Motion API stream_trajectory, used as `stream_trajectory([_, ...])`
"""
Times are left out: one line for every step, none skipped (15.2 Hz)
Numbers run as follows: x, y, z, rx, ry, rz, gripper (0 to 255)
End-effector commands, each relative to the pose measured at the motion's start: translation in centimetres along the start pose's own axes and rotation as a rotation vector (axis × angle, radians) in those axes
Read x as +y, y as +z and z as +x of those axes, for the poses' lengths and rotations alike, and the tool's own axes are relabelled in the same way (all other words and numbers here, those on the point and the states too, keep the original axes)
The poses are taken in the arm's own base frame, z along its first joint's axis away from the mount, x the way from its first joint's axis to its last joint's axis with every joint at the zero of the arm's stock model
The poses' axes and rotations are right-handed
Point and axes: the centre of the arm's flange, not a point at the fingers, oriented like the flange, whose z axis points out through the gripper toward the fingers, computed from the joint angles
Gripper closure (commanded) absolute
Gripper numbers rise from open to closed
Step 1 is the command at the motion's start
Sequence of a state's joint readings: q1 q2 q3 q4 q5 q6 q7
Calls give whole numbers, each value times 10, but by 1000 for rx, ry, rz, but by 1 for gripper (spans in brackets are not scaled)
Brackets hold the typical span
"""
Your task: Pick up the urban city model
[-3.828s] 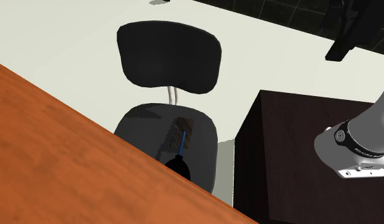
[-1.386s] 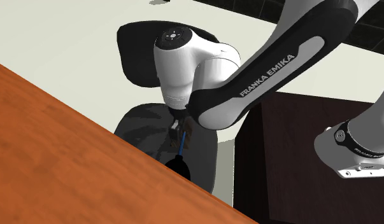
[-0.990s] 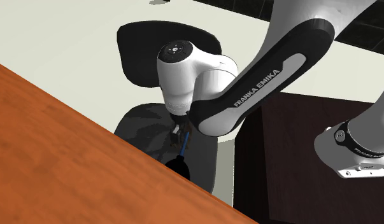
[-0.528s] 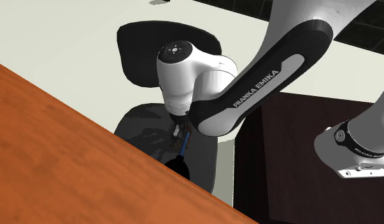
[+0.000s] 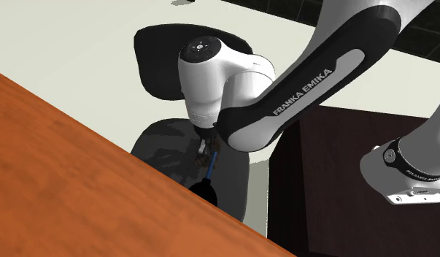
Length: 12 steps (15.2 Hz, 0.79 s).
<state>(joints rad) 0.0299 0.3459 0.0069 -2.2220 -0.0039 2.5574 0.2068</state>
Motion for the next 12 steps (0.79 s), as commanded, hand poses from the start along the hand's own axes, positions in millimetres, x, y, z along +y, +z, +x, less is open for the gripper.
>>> stream_trajectory([0,-11,1,0,0,0,255])
stream_trajectory([0,-17,1,0,0,0,255])
stream_trajectory([0,-22,1,0,0,0,255])
stream_trajectory([0,-27,1,0,0,0,255])
stream_trajectory([0,-32,0,0,0,0,255])
stream_trajectory([0,-38,0,0,0,0,255])
stream_trajectory([0,-43,0,0,0,0,255])
stream_trajectory([0,-48,0,0,0,0,255])
stream_trajectory([0,-53,0,0,0,0,255])
stream_trajectory([0,-59,0,0,0,0,255])
stream_trajectory([0,-60,0,0,0,0,255])
stream_trajectory([0,-60,0,0,0,0,255])
